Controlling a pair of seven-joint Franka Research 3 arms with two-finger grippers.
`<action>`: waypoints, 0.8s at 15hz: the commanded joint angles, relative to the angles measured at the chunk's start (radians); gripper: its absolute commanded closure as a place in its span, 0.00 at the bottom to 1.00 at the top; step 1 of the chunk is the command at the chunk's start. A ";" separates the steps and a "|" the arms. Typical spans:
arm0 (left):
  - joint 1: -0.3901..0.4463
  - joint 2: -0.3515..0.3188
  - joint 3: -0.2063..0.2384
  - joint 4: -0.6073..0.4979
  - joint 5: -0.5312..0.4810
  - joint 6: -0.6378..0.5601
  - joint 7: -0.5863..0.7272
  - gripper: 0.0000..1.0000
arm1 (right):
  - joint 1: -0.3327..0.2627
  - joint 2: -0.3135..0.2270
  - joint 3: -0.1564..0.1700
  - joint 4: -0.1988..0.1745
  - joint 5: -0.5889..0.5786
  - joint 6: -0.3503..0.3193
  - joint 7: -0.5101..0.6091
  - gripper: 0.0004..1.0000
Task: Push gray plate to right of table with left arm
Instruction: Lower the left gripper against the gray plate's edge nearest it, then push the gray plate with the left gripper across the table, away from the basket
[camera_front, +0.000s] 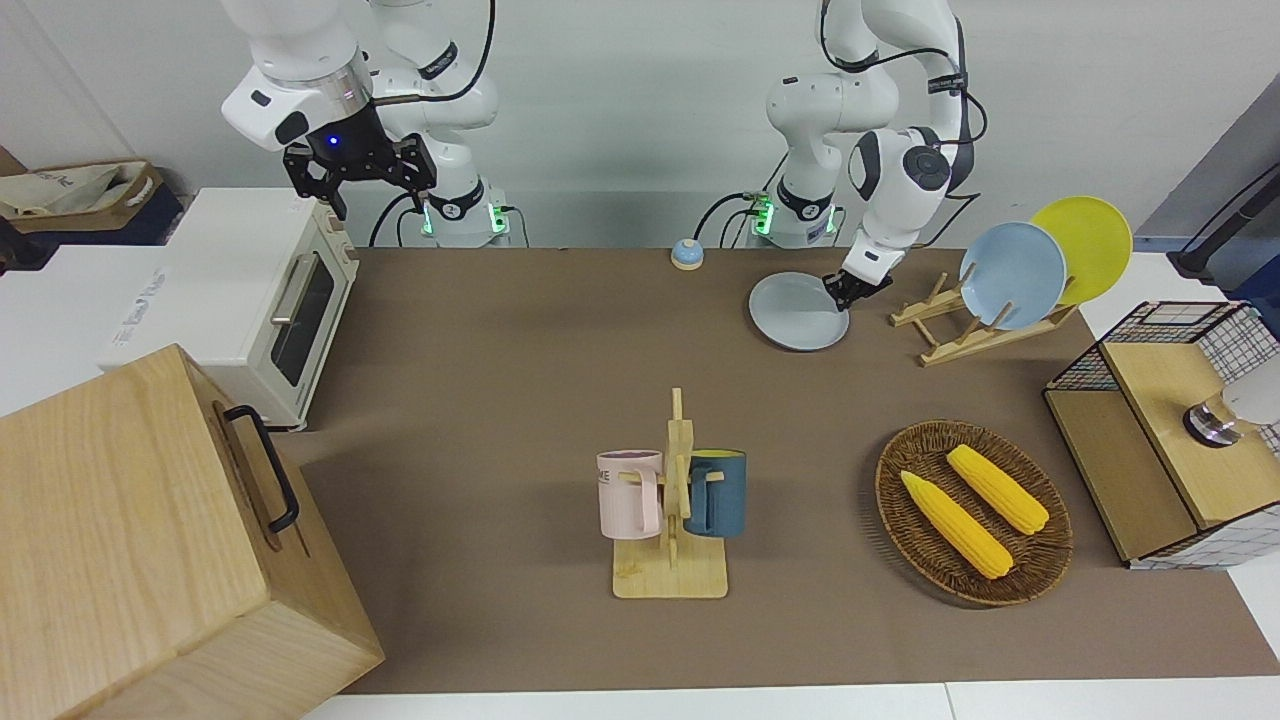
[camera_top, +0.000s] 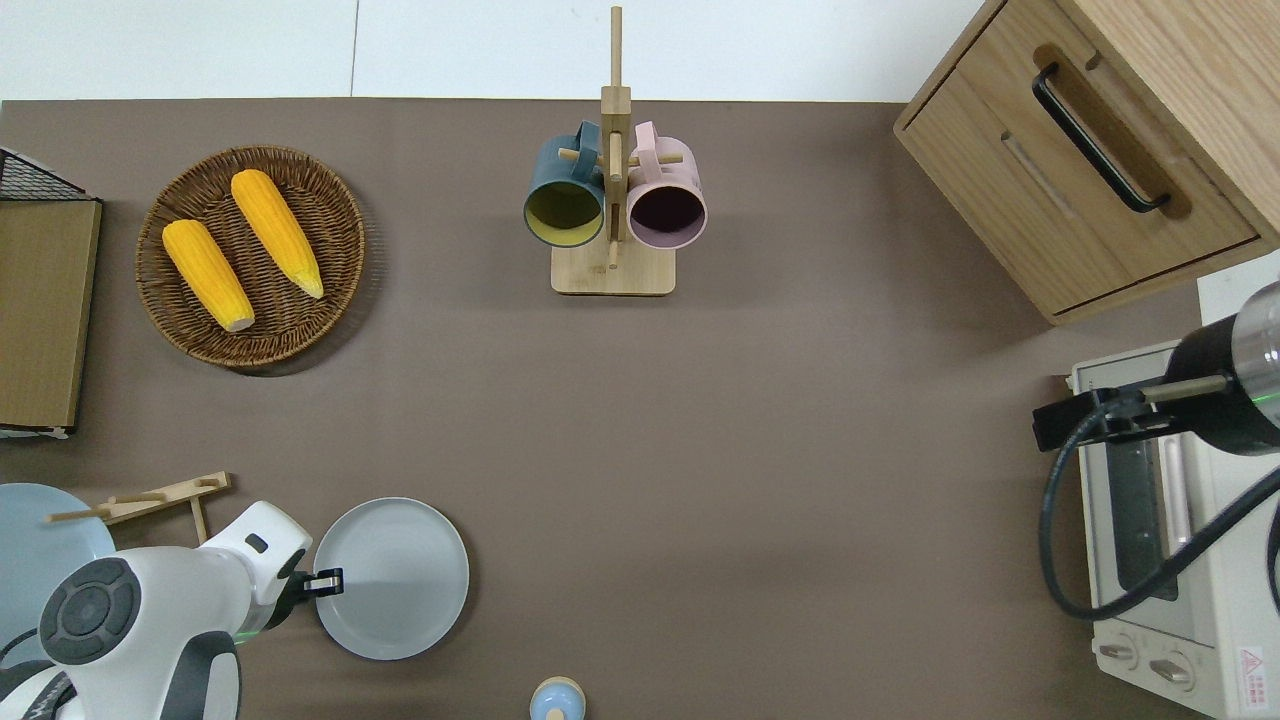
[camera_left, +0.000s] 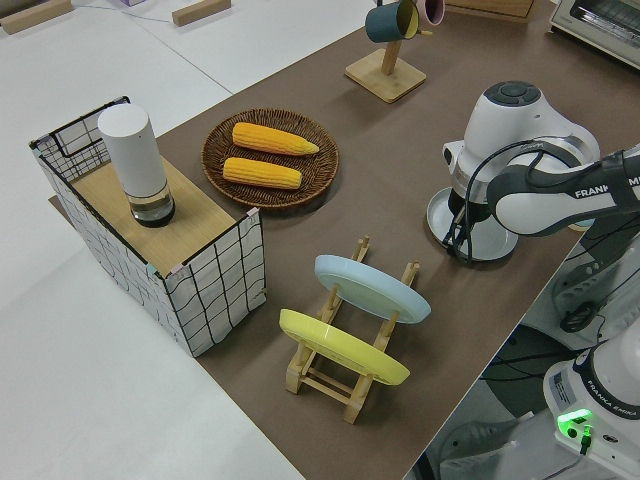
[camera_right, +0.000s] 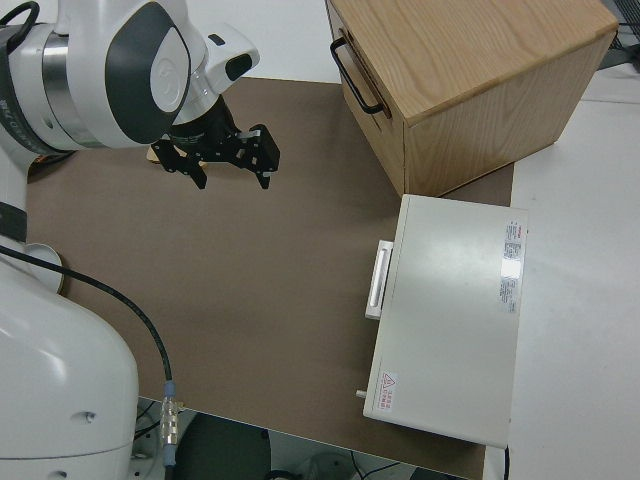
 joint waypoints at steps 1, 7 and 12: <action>-0.019 0.047 -0.004 -0.004 -0.008 0.035 -0.038 1.00 | -0.019 -0.002 0.016 0.009 0.004 -0.016 0.012 0.02; -0.040 0.173 -0.178 0.114 -0.008 0.030 -0.338 1.00 | -0.019 -0.002 0.016 0.009 0.004 -0.016 0.012 0.02; -0.040 0.282 -0.332 0.225 -0.008 0.033 -0.579 1.00 | -0.019 -0.002 0.016 0.009 0.004 -0.016 0.013 0.02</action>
